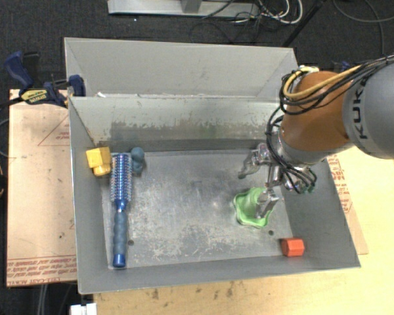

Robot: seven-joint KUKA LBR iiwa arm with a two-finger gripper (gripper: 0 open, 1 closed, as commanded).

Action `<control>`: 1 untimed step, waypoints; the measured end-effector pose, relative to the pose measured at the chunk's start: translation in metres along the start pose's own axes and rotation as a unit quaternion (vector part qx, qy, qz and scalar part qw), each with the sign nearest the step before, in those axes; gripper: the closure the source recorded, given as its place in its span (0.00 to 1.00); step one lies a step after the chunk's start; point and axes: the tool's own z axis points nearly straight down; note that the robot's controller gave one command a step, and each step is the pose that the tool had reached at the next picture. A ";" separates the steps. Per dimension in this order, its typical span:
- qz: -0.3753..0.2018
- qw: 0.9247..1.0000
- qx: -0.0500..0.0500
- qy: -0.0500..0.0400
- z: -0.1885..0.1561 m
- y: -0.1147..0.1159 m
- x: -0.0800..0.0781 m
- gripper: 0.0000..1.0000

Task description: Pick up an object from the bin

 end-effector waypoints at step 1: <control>-0.079 0.997 -0.002 -0.003 0.047 0.000 0.014 0.00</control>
Offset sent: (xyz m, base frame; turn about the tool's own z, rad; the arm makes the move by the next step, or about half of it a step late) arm -0.0176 -0.0048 -0.0531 -0.1620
